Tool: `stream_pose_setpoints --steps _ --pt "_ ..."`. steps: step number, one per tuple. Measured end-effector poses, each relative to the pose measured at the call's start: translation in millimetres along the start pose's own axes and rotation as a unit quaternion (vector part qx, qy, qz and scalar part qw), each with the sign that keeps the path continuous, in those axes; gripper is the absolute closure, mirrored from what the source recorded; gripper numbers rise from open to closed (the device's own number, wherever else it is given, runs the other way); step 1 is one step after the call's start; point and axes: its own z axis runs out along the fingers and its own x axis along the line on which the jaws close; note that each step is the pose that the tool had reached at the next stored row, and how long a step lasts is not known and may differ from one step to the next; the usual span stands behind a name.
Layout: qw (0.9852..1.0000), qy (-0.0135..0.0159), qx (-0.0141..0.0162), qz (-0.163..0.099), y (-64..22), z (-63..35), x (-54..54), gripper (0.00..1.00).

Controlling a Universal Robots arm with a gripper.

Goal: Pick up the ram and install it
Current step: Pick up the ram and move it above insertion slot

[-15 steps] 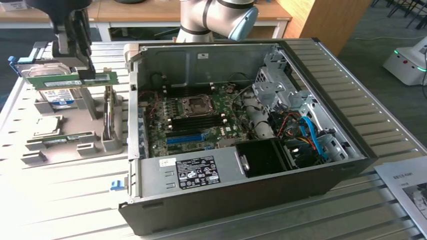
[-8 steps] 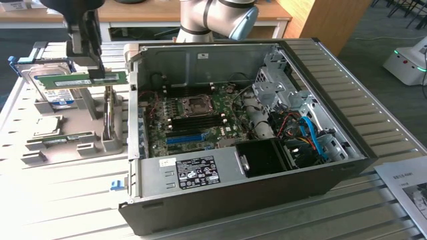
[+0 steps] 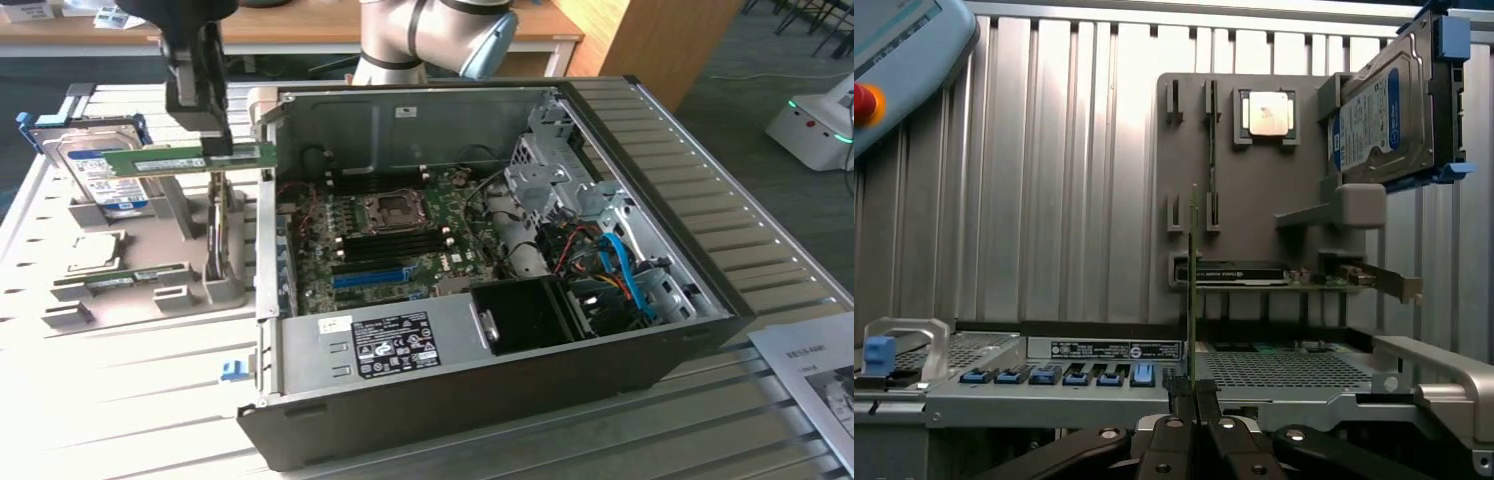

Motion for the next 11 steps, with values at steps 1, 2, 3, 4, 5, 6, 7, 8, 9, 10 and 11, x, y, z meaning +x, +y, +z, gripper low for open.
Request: stream_pose_setpoints --steps 1,2,3,4,5,6,7,8,9,10,11 --pt "1.0000 0.0000 -0.0001 0.000 -2.2 -0.1 0.0 0.88" --pt "1.0000 0.0000 -0.0001 0.000 -4.7 -0.2 0.0 0.88" --pt "1.0000 0.0000 -0.0001 0.000 -6.8 -0.3 0.0 0.88" --pt "1.0000 0.0000 -0.0001 0.000 -9.2 -0.4 0.0 0.88" --pt "1.0000 0.0000 -0.0001 0.000 -11.5 -0.5 0.0 0.88" --pt "1.0000 0.0000 -0.0002 0.000 -13.6 -0.6 0.1 0.88" --pt "1.0000 0.0000 -0.0002 0.000 -15.8 -0.7 0.1 0.88" --pt "1.0000 0.0000 -0.0002 0.000 -18.0 -0.8 0.1 0.88" --pt "1.0000 0.0000 -0.0002 0.000 -20.2 -0.9 0.1 0.88" --pt "1.0000 0.0000 -0.0003 0.000 -22.6 -1.0 0.1 0.88" --pt "1.0000 0.0000 -0.0004 0.000 -25.0 -1.1 0.1 0.88"
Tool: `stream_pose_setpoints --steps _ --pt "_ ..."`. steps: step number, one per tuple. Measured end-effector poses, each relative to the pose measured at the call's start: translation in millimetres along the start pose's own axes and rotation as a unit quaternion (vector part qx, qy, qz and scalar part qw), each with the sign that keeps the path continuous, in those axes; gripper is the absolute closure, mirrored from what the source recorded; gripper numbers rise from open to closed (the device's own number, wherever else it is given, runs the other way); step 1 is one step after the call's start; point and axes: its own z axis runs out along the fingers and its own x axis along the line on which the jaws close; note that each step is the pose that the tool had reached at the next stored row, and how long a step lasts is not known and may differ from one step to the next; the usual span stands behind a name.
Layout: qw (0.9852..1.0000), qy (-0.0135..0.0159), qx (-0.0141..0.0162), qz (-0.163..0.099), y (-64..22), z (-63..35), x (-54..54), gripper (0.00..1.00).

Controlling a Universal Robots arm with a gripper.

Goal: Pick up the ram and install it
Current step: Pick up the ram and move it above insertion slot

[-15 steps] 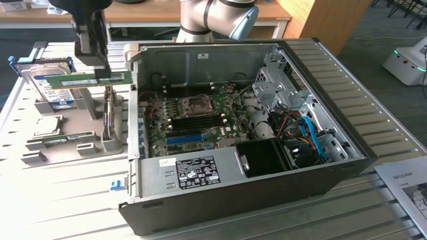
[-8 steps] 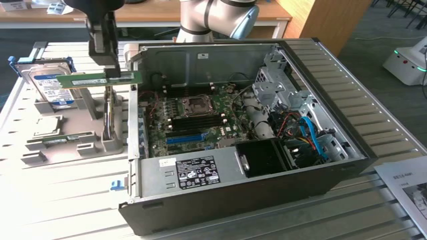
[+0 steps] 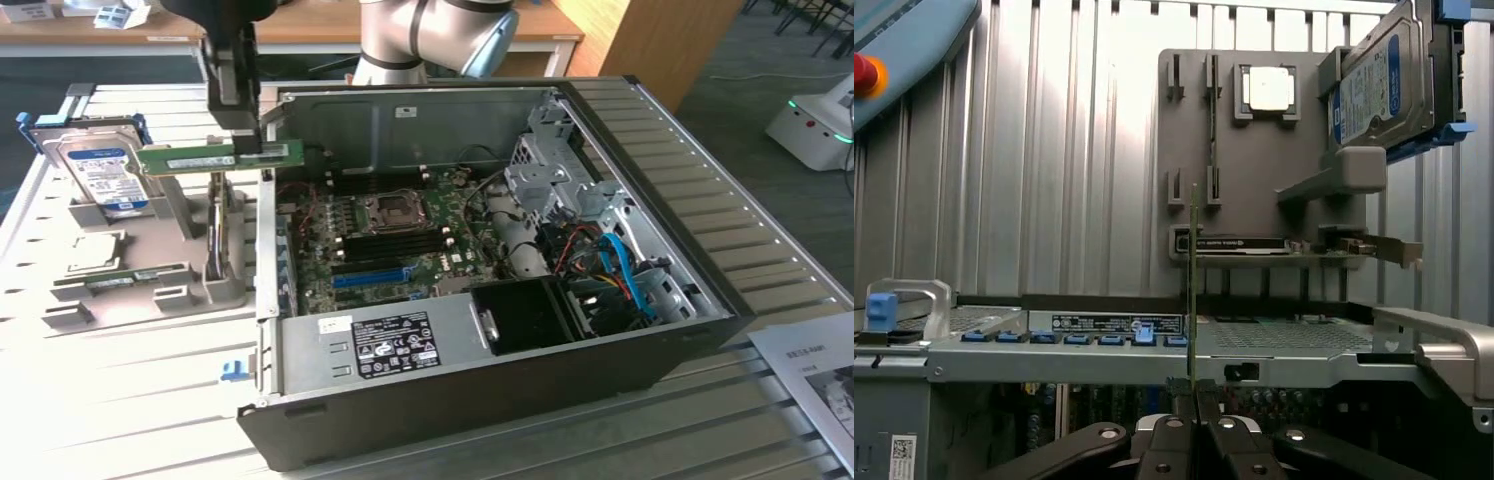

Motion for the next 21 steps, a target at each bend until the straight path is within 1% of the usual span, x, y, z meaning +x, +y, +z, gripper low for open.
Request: stream_pose_setpoints --steps 21 --pt "1.0000 0.0001 -0.0010 -0.001 -46.3 -2.1 0.3 0.88"
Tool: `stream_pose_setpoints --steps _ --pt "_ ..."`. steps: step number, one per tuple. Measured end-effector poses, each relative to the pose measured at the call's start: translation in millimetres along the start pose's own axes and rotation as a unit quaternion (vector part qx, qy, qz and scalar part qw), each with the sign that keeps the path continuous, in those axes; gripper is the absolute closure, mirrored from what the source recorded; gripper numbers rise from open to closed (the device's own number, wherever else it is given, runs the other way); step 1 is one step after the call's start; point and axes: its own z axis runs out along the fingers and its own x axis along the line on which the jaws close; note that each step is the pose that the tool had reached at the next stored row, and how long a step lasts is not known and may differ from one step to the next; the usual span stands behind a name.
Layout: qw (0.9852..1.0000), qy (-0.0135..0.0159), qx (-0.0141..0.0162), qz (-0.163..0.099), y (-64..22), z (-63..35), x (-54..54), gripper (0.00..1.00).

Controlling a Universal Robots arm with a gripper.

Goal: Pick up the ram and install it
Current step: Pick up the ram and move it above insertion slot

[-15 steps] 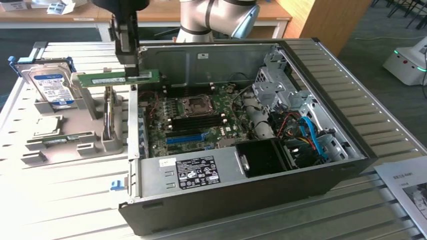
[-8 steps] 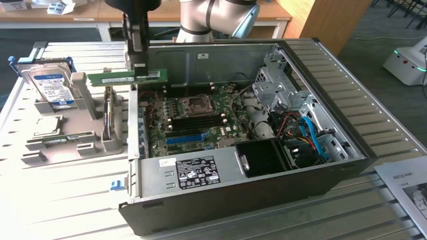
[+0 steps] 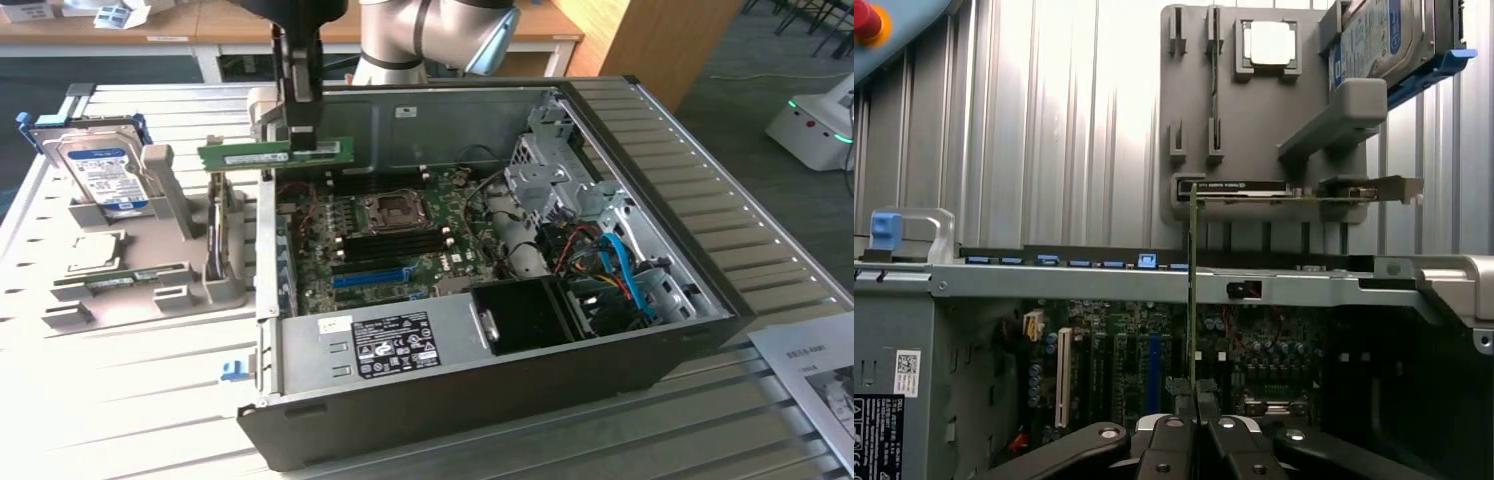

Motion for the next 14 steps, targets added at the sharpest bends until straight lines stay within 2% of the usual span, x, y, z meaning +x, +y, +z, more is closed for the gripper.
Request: stream_pose_setpoints --steps 10,11,12,14 --pt "1.0000 0.0000 -0.0004 0.000 -22.0 -1.0 0.2 0.88" --pt "1.0000 0.0000 -0.0005 -0.001 -34.2 -1.6 0.3 0.88" --pt "1.0000 0.0000 -0.0005 -0.001 -40.2 -1.9 0.3 0.88" --pt "1.0000 0.0000 -0.0006 -0.001 -44.6 -2.1 0.3 0.88"
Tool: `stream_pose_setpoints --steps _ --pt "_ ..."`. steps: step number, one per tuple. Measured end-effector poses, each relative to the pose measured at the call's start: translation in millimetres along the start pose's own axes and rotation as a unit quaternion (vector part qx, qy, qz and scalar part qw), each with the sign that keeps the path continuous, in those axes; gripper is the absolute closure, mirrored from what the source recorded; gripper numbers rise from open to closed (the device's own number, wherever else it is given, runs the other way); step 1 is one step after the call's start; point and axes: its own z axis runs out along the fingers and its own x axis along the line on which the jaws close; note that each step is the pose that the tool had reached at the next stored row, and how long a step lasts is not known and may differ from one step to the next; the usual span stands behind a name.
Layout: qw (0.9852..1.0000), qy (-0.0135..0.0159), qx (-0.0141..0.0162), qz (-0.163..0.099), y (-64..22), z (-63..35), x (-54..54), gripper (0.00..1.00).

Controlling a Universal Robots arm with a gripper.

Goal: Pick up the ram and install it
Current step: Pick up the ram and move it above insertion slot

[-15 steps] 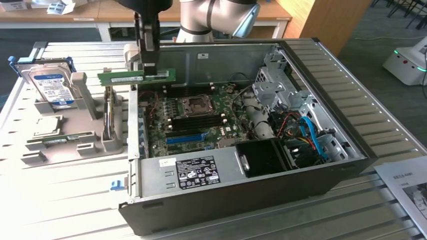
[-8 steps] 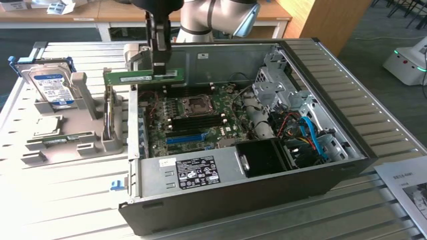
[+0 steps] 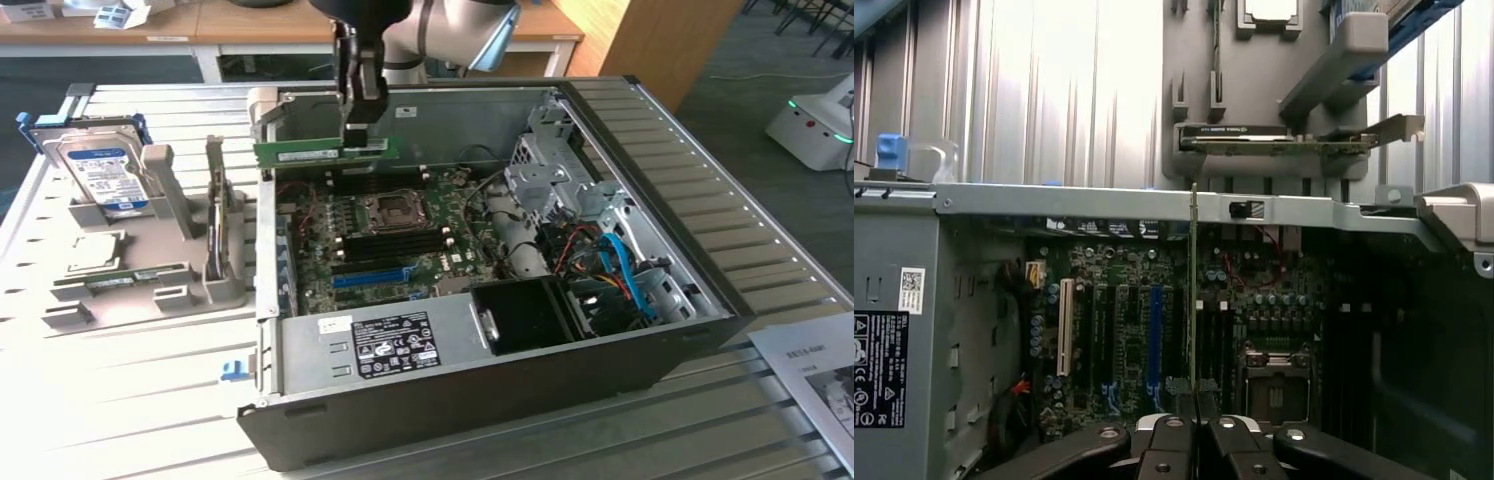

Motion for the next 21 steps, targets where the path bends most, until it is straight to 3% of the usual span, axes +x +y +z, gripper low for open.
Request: stream_pose_setpoints --steps 21 --pt "1.0000 0.0000 -0.0005 -0.001 -41.1 -2.0 0.4 0.88"
